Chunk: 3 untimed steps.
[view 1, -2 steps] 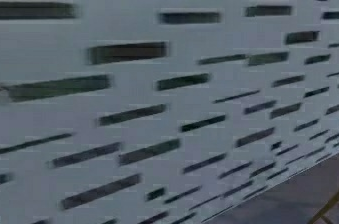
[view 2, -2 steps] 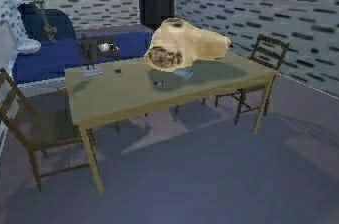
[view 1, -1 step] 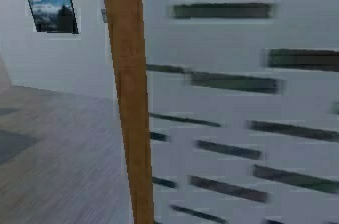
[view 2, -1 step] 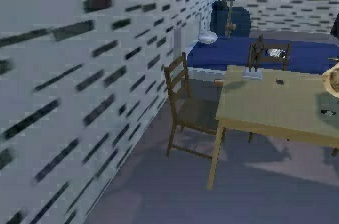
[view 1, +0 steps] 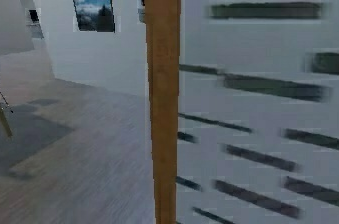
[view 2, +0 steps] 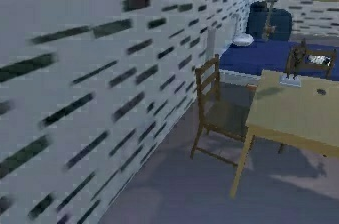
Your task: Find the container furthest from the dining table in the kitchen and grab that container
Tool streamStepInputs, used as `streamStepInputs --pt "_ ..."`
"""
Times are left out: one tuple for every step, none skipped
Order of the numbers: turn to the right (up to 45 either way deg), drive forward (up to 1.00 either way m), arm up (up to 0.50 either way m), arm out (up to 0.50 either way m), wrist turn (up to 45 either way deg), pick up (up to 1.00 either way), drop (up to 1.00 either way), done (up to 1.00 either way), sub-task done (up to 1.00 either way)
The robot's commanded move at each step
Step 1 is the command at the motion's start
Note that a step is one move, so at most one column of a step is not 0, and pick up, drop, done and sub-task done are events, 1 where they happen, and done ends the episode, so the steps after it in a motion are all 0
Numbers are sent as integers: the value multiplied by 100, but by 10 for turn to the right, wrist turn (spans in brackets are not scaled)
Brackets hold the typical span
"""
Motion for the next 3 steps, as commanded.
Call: streamStepInputs --pt "0 10 0 0 0 0 0 0 0" --pt "-300 0 0 0 0 0 0 0 0" --pt "0 70 0 0 0 0 0 0 0"
